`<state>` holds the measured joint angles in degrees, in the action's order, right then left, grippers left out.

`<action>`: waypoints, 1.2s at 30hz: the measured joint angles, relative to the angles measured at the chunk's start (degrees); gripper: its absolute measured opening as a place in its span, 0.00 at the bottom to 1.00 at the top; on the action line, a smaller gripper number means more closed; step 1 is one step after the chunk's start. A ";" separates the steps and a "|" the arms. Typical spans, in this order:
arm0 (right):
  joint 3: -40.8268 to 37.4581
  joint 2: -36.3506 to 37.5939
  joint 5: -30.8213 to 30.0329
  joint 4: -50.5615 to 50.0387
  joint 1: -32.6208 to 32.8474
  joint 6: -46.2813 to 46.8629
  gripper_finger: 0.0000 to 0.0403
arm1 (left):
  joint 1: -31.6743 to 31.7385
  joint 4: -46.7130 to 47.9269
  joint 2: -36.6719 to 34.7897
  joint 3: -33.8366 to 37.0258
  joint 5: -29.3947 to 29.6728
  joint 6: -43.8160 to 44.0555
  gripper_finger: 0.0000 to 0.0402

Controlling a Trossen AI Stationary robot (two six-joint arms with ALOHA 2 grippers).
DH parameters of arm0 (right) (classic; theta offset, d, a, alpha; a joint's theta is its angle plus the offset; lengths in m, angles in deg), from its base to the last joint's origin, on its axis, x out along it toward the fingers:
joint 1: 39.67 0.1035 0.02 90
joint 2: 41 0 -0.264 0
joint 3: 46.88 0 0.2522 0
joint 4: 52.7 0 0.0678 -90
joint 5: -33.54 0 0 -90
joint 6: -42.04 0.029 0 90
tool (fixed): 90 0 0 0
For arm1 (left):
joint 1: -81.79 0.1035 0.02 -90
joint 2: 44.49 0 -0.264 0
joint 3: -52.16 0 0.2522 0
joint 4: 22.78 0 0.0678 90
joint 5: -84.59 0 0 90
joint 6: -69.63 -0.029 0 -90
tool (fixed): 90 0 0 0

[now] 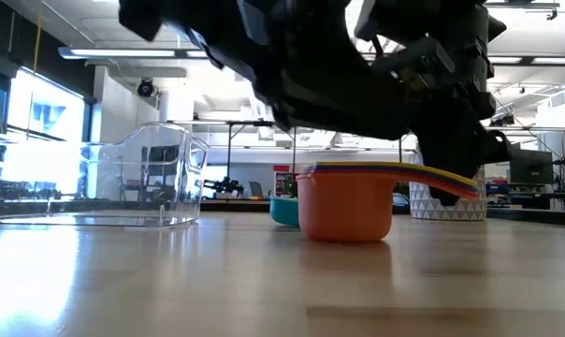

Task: Nest measuring cups in basket
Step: Stack the green measuring cup into the yellow stacked measuring cups

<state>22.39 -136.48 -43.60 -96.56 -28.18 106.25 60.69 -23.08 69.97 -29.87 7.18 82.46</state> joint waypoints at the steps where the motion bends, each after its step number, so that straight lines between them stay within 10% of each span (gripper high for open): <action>1: 0.02 0.00 -0.65 -1.23 -0.14 0.04 0.18 | -0.02 1.53 -0.74 0.00 0.34 -0.39 0.33; 23: 0.02 9.95 -9.38 -3.89 -11.46 2.07 0.18 | 7.11 33.43 -25.93 0.01 4.62 -14.53 0.33; 36: 0.02 10.78 -11.38 18.16 -19.88 -9.12 0.18 | 17.49 44.02 -38.02 -0.01 4.32 -21.56 0.33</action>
<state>22.41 -125.70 -54.99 -78.40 -48.06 97.12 78.18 20.94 31.95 -29.89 11.51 60.89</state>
